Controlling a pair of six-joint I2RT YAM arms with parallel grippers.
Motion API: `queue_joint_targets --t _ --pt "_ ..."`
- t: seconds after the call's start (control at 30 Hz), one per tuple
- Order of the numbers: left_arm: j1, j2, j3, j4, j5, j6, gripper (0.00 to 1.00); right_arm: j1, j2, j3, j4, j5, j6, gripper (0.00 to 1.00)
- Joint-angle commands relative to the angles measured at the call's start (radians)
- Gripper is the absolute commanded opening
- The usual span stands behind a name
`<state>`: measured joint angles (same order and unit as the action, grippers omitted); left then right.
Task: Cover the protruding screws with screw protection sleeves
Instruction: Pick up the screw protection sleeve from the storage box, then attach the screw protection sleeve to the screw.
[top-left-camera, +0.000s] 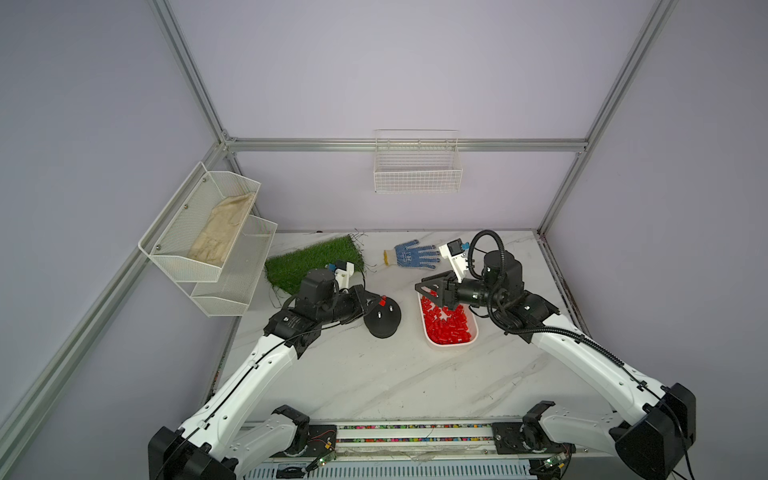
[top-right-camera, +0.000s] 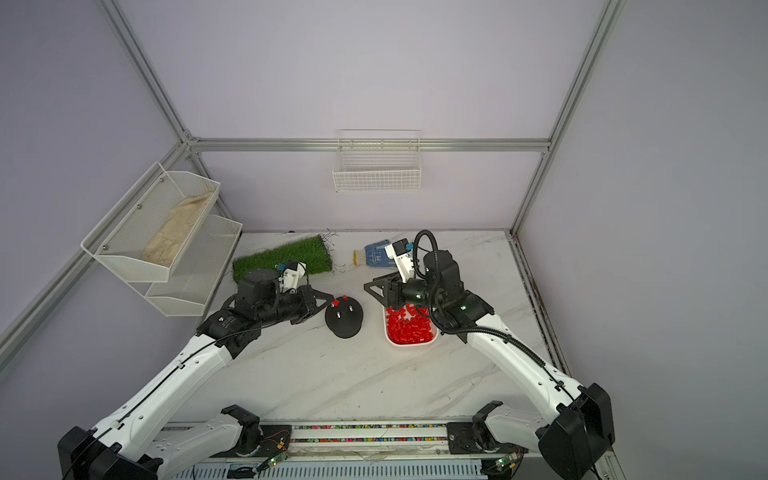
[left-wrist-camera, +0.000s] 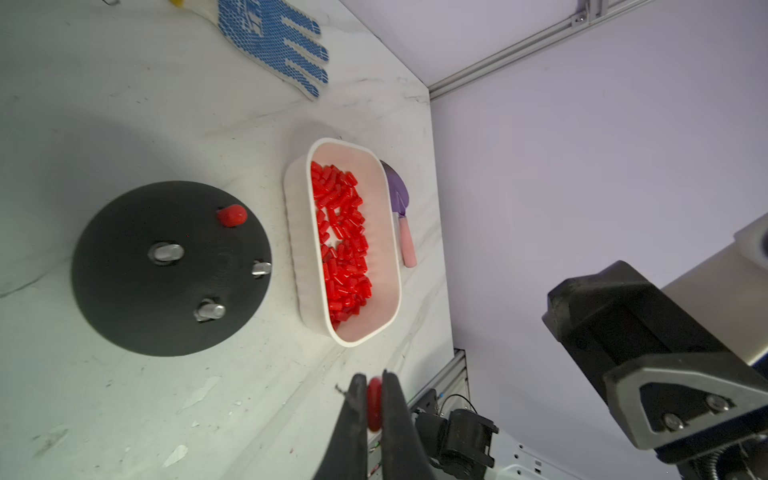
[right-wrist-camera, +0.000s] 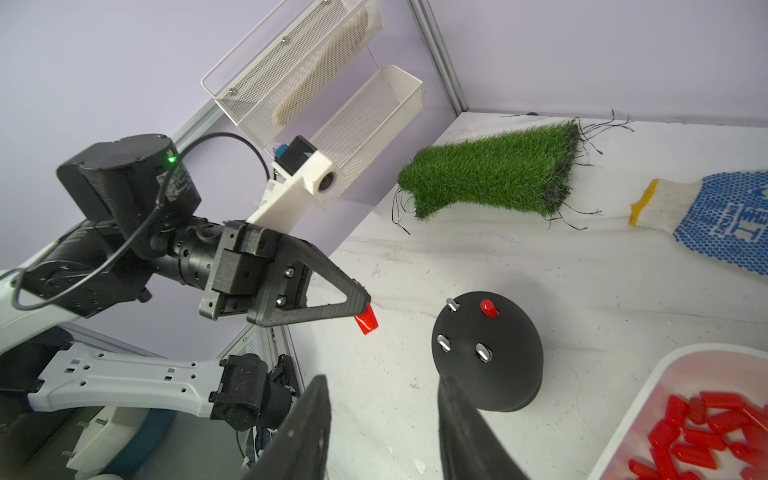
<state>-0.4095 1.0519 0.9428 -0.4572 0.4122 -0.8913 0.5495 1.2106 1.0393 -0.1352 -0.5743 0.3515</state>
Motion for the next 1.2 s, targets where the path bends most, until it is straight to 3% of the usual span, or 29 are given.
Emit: queue_joint_targets --t 0.0,0.53,0.77,1.03,1.17 --pt "0.007 -0.016 0.075 -0.111 -0.103 0.085 0.08 0.020 -0.012 -0.020 -0.018 0.047 -0.045 0.44" --pt "0.008 0.077 0.243 -0.350 -0.281 0.209 0.07 0.161 0.105 0.048 -0.090 0.115 -0.129 0.42" --pt "0.008 0.162 0.321 -0.407 -0.288 0.262 0.07 0.177 0.110 0.056 -0.101 0.125 -0.135 0.42" --pt "0.007 0.238 0.377 -0.413 -0.340 0.273 0.07 0.182 0.103 0.045 -0.104 0.180 -0.152 0.42" --pt "-0.003 0.230 0.322 -0.326 -0.368 0.262 0.07 0.185 0.101 0.030 -0.097 0.213 -0.159 0.42"
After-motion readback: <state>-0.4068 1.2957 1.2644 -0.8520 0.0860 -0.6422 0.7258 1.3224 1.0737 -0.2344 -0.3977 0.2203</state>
